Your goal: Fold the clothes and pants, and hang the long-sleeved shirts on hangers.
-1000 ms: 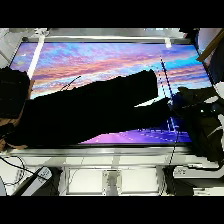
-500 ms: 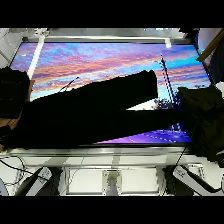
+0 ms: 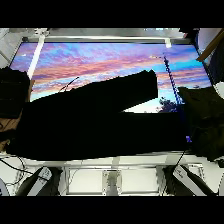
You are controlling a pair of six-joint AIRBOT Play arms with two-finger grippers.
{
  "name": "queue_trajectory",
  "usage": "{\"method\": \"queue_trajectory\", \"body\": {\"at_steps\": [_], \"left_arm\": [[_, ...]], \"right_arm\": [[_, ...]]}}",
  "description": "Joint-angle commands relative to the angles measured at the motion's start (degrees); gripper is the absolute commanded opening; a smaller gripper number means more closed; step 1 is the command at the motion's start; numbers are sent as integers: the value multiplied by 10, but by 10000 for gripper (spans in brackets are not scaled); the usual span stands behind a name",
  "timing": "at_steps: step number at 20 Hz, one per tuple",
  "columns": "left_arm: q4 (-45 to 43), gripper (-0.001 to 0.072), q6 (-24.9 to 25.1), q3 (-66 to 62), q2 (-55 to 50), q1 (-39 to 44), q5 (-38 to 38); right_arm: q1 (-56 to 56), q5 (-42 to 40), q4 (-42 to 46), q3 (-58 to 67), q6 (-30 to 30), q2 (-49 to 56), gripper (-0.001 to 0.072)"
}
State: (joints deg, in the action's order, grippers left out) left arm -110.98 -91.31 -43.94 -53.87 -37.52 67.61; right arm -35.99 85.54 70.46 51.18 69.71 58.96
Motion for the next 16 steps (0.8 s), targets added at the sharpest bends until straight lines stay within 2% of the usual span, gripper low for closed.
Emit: {"method": "queue_trajectory", "body": {"at_steps": [1, 2, 4, 7, 9, 10, 12, 16], "left_arm": [[59, 700, -15, -103, 10, 1, -32], [110, 700, -8, -140, 2, 0, -60], [235, 700, 51, -200, -51, 1, -74], [353, 699, 110, -306, -208, 1, 27], [361, 700, 113, -370, -311, 1, 103], [361, 700, 112, -388, -348, 1, 110], [361, 700, 112, -412, -404, 1, 97], [391, 699, 113, -420, -459, 3, 8]], "right_arm": [[0, -21, -86, 92, 9, -2, 525], [2, -62, -113, 118, 22, -2, 520], [26, -157, -130, 151, 46, 3, 492], [70, -183, -132, 163, 72, 40, 488], [95, -173, -134, 163, 83, 74, 488], [107, -174, -135, 163, 94, 88, 488], [130, -186, -137, 163, 105, 106, 488], [168, -230, -137, 163, 123, 112, 487]]}}
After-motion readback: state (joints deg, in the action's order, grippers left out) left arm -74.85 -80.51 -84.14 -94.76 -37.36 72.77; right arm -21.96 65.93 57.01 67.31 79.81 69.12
